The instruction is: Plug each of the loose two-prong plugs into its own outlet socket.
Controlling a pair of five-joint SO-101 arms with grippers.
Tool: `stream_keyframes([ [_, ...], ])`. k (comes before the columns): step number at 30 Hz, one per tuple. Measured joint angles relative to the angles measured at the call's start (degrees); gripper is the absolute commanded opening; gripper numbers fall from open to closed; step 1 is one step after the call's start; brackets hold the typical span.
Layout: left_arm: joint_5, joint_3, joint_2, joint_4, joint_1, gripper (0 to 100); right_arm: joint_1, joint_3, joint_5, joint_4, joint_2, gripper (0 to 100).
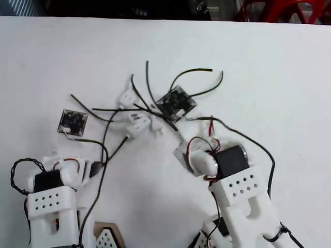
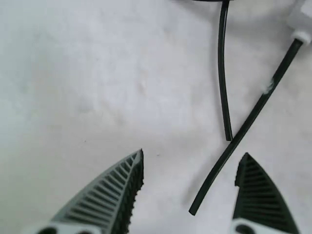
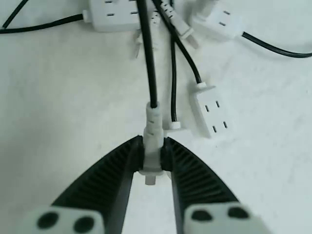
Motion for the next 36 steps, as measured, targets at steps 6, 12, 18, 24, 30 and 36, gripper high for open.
stream_keyframes([
  [6, 3.96, -3.78, 0.0, 0.0, 4.04, 30, -3.69, 0.0, -3.69, -1.85, -0.62, 1.6],
  [12, 5.45, -5.1, 0.0, 0.0, 7.47, 30, -3.78, 0.18, -6.59, -3.25, -4.04, 1.9],
  [18, 5.45, -4.84, 0.0, 0.0, 7.47, 30, -3.78, 5.8, -8.0, -4.13, -5.63, 1.9],
  [24, 5.45, -3.25, 0.0, 0.0, 7.47, 30, -3.78, 8.18, -9.23, -7.3, 0.53, 2.9],
  [30, 5.45, -3.16, 0.0, 0.0, 7.47, 30, -4.04, 7.82, -9.23, -10.9, 12.04, 10.9],
  [36, 5.36, -3.16, 0.0, 0.0, 7.47, 30, -4.04, 0.18, -9.23, -10.55, 24.44, 11.1],
])
